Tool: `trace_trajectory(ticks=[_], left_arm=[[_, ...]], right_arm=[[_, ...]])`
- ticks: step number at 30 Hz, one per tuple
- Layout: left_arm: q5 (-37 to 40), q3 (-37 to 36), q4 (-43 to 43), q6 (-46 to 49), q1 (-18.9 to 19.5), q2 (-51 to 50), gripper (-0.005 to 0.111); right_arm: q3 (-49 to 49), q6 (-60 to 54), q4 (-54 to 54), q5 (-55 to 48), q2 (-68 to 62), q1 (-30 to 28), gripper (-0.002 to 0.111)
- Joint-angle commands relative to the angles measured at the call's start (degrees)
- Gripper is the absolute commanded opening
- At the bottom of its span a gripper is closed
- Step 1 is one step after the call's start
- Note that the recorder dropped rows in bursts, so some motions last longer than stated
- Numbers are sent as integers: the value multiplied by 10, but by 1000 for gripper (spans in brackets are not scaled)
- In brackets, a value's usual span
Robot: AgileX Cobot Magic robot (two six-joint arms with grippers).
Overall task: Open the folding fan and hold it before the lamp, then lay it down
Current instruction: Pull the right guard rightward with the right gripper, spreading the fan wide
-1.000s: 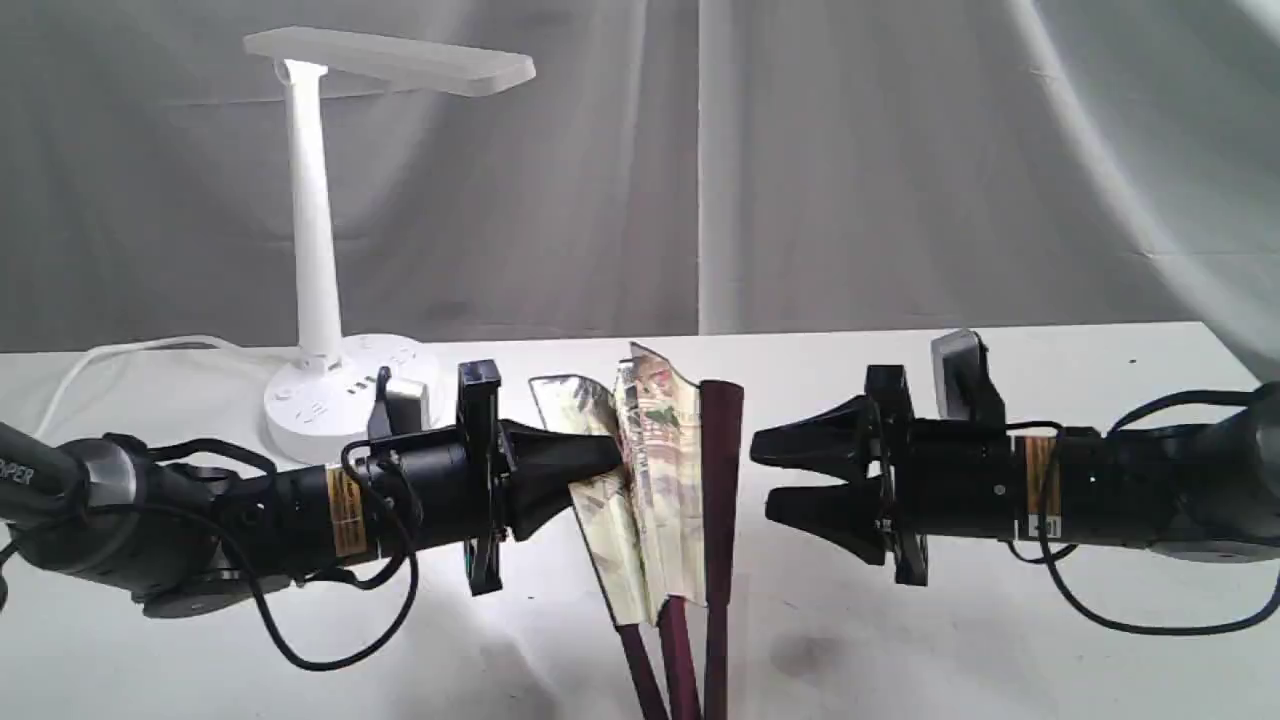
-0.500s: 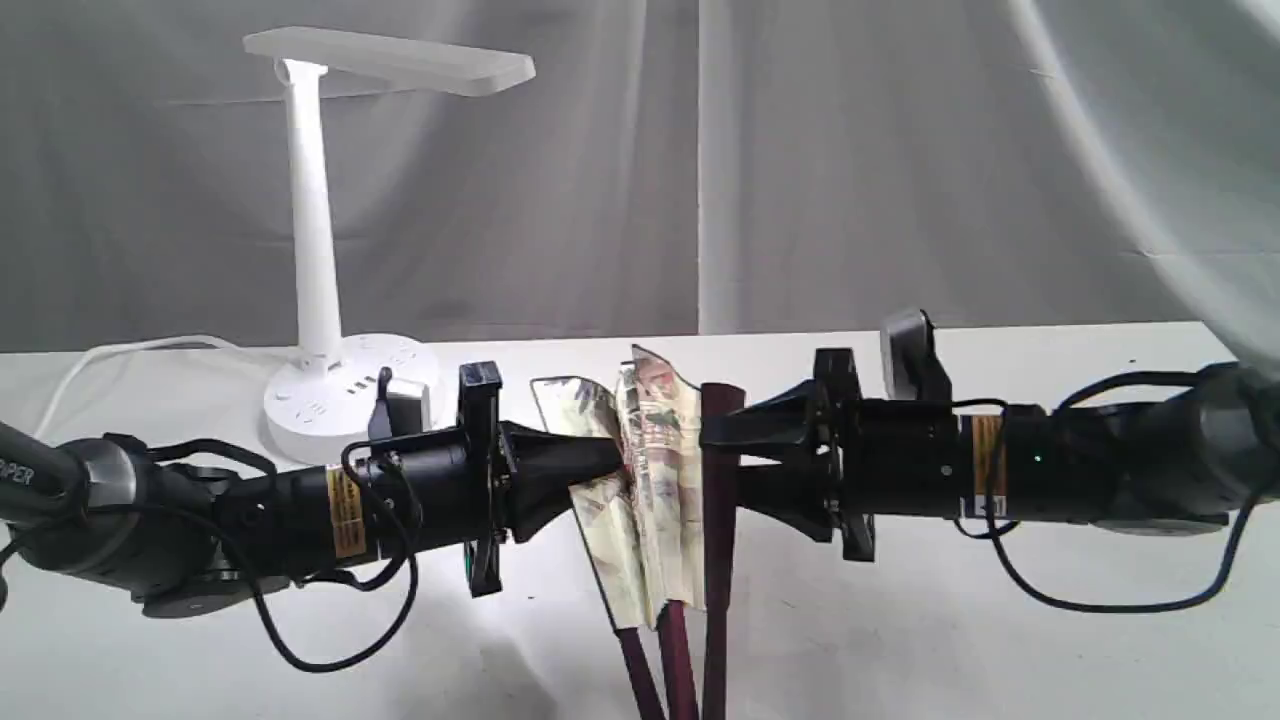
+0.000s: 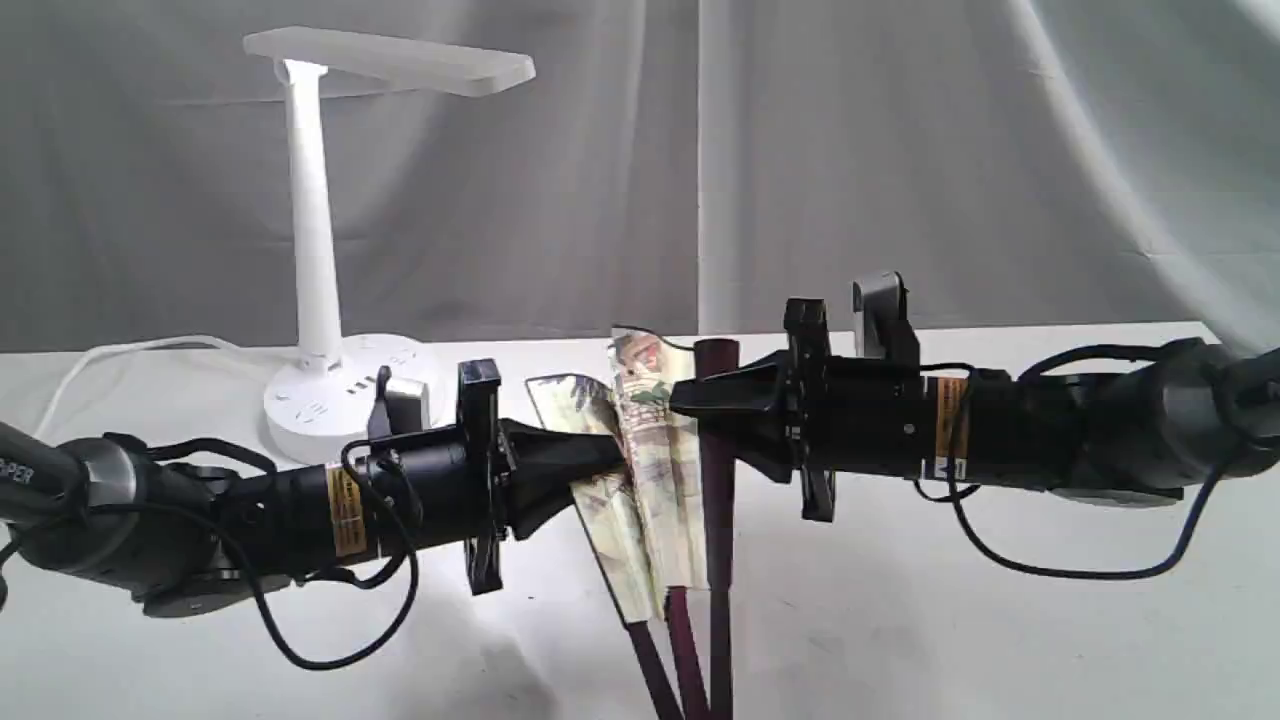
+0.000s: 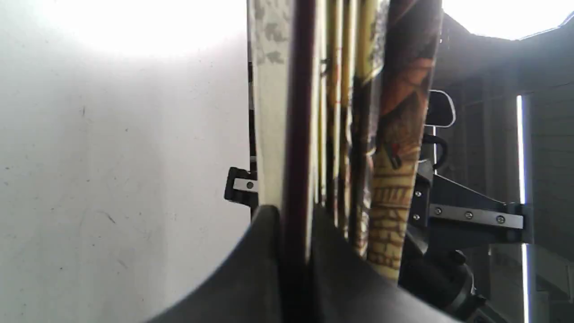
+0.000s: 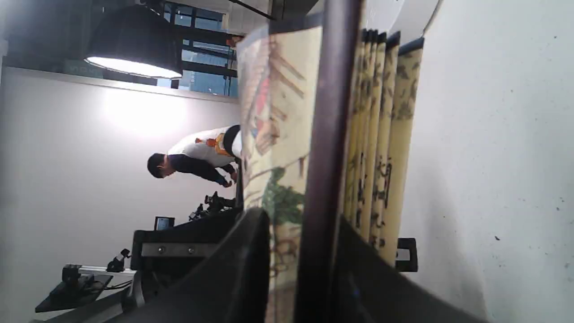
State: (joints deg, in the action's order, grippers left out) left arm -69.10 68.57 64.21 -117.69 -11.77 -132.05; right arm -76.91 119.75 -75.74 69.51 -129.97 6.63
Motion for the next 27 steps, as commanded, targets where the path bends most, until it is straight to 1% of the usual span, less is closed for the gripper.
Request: trace_trajectory(ticks=[1,3,4,9,16,27], left_arm=[[-9,0,-2,-4,-2,9,0],[-9,0,-3,-4,-2,9,0],[-9,0,-4,-4,-2,9,0],[-9,0,-14,-6,-2,9,0],[-9,0,-40,-7,-2,9,0],[-9,0,-66,-7,-2,9,0]], right_arm=[[-2,-2,27,5,4,3,14],[-1,-2,35,5,4,8,3],[5,-2,52,5,4,9,0],[50,-2,155,5,4,21,0],[53,-2,141,5,4,19,0],[53,-10,168,5,4,18,0]])
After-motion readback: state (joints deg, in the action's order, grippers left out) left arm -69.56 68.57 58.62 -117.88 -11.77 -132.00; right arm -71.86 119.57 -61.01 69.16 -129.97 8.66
